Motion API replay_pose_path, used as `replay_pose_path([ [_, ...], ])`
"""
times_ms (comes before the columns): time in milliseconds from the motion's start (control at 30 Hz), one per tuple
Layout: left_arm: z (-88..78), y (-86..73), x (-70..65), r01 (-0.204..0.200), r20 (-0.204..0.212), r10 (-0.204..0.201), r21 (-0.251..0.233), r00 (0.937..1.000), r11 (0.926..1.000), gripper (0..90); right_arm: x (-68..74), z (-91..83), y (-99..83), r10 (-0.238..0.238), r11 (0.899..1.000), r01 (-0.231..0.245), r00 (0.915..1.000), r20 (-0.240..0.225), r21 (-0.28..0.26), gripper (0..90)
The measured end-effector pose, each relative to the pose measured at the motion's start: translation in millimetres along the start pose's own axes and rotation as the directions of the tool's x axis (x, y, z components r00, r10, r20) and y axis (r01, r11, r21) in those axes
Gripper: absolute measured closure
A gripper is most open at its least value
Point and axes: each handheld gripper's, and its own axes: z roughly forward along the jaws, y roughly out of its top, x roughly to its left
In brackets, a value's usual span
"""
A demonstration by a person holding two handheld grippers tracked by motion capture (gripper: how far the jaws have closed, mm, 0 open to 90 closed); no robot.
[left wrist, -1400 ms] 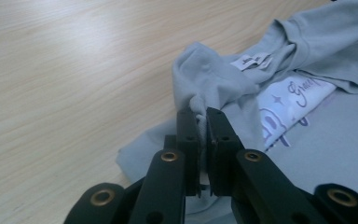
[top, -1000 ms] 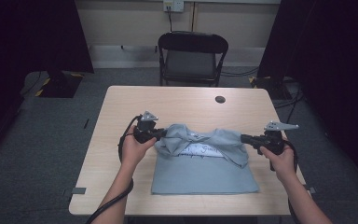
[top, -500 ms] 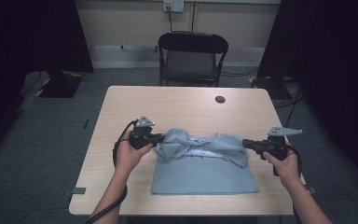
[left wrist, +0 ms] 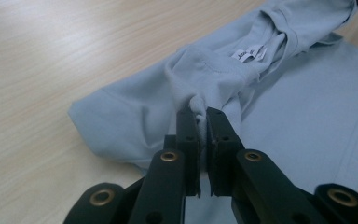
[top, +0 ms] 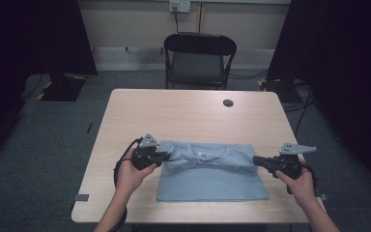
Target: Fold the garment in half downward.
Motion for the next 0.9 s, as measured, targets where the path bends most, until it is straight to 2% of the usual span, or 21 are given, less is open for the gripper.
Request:
replay_pose_path([
  [33, -1.0, -1.7, -0.9, -0.012, -0.002, 0.012, 0.004, 0.9999, 0.9999, 85.3, 1.6, -1.2, -0.8, -0.005, 1.0, 0.005, 1.0, 0.0, 0.001, 86.3],
  [200, -3.6, -13.9, -6.1, -0.008, 0.01, 0.008, 0.012, 0.9999, 0.9999, 85.3, 7.1, -5.5, -8.0, -0.015, 1.0, 0.015, 0.9998, -0.009, -0.002, 86.3],
  [567, -4.1, -35.5, -17.5, -0.013, 0.04, 0.012, 0.029, 0.9991, 0.9995, 85.2, 13.3, -8.9, -33.4, -0.034, 0.999, 0.035, 0.9993, -0.015, 0.041, 86.2],
  [700, -3.3, -40.8, -22.7, -0.024, 0.054, 0.022, 0.041, 0.9983, 0.9989, 85.2, 18.0, -10.8, -39.3, -0.056, 0.997, 0.057, 0.9984, -0.011, 0.059, 86.4],
  [900, -3.3, -47.6, -27.1, -0.033, 0.064, 0.03, 0.053, 0.9975, 0.9981, 85.2, 22.1, -11.3, -45.8, -0.063, 0.995, 0.064, 0.9977, -0.025, 0.076, 86.5],
])
